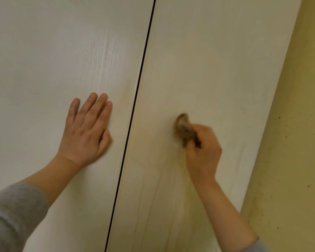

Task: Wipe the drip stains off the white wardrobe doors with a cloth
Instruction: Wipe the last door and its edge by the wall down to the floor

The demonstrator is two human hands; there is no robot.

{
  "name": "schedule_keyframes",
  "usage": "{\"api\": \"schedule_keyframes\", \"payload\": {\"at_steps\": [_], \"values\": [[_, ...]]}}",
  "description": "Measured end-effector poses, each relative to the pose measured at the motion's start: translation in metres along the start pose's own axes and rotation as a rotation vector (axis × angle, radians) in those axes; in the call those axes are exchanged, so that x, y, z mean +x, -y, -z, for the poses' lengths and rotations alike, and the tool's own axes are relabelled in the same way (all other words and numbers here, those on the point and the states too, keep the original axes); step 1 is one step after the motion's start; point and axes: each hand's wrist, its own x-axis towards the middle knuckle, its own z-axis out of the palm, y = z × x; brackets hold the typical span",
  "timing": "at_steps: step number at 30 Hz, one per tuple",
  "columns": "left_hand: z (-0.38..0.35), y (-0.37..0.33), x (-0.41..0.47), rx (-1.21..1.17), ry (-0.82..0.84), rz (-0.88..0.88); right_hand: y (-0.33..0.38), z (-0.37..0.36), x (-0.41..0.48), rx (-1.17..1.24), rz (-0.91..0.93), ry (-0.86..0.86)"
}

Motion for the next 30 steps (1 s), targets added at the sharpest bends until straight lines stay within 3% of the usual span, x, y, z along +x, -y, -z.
{"api": "schedule_keyframes", "payload": {"at_steps": [5, 11, 14, 19, 21, 24, 27, 30], "values": [[0.001, -0.001, 0.0, 0.004, 0.004, 0.007, -0.023, -0.007, 0.042, -0.098, -0.104, -0.13], [0.001, -0.001, 0.001, 0.004, 0.007, 0.007, -0.005, -0.017, -0.075, -0.009, -0.015, 0.116], [0.001, -0.001, 0.0, -0.008, 0.007, 0.009, -0.003, -0.005, -0.087, 0.065, -0.001, 0.206], [0.001, -0.002, 0.0, -0.003, -0.001, 0.005, -0.025, 0.02, 0.002, -0.042, -0.126, -0.137], [0.001, -0.002, 0.001, -0.002, -0.003, 0.005, -0.04, 0.023, 0.037, -0.115, -0.16, -0.2], [0.001, -0.001, 0.001, 0.001, 0.006, 0.003, -0.049, 0.014, 0.045, -0.149, -0.192, -0.165], [0.001, -0.001, 0.001, 0.001, 0.012, 0.005, -0.043, 0.002, -0.004, -0.155, -0.178, -0.129], [0.0, -0.001, 0.001, 0.002, 0.006, 0.002, -0.026, -0.004, -0.077, -0.09, -0.116, 0.051]]}}
